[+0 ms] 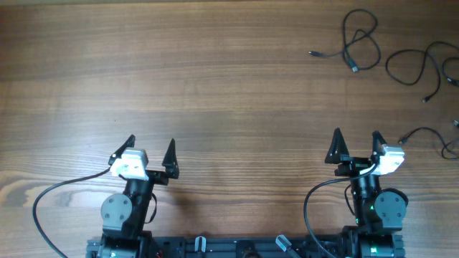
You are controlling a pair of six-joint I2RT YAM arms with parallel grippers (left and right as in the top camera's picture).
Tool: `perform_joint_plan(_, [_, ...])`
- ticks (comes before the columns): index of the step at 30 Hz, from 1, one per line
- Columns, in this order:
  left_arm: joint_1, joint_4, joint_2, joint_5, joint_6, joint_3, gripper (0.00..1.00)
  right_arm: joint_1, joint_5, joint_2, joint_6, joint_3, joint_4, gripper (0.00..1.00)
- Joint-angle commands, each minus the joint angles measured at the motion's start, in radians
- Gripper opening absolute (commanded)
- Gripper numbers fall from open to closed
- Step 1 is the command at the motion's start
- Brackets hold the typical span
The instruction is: Untangle cables
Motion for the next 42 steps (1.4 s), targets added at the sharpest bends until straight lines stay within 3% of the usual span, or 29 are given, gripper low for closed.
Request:
perform_joint_plan(1, [0.019, 0.002, -0.011, 0.012, -0.035, -0.009, 1.00, 0.006, 0.005, -0.012, -0.018, -0.003, 0.003, 1.00])
perform_joint_plan(28, [0.019, 0.002, -0.008, 0.012, -0.035, -0.009, 1.00, 0.007, 0.005, -0.012, -0.017, -0.003, 0.003, 1.00])
perform_joint_plan(42, [0.019, 0.002, -0.008, 0.012, -0.035, -0.009, 1.00, 0.014, 0.010, -0.008, -0.159, -0.003, 0.003, 1.00])
